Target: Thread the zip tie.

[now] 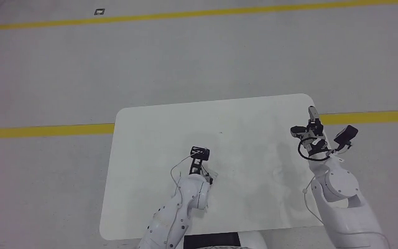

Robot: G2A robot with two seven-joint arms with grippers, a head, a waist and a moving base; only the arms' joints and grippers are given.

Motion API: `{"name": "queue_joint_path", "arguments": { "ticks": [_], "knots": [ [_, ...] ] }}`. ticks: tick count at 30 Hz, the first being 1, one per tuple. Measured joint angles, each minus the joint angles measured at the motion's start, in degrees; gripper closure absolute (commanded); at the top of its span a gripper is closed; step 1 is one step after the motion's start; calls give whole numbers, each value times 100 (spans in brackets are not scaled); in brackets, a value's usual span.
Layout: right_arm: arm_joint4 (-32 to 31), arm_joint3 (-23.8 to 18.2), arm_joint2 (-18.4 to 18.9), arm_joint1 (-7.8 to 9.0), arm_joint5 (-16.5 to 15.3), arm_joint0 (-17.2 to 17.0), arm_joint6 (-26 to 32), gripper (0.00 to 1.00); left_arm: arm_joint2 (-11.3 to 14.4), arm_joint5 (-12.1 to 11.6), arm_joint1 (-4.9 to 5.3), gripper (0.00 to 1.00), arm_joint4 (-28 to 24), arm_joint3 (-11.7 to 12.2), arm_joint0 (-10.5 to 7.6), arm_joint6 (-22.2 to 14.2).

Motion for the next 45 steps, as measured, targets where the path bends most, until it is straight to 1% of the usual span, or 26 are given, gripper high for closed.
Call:
{"name": "queue_joint_path", "arguments": {
  "ticks": [6,10,13,15,22,26,29,32,39,45],
  "knots": [
    [0,0,0,0,0,0,0,0,15,0,-39,79,0,46,-23,14],
    [0,0,0,0,0,0,0,0,-5,0,-54,82,0,107,-47,46],
    [0,0,0,0,0,0,0,0,-18,0,-66,95,0,144,-59,59],
    [0,0,0,0,0,0,0,0,-22,0,-76,100,0,161,-64,57],
    [0,0,0,0,0,0,0,0,-34,0,-101,100,0,191,-69,40],
    [0,0,0,0,0,0,0,0,-39,0,-98,100,0,130,-22,42],
    [0,0,0,0,0,0,0,0,-30,0,-68,100,0,-18,63,35],
    [0,0,0,0,0,0,0,0,-27,0,-12,100,0,-233,194,34],
    [0,0,0,0,0,0,0,0,-35,0,168,100,0,-764,519,46],
    [0,0,0,0,0,0,0,0,-121,0,331,100,0,-1137,755,62]
  ]
}}
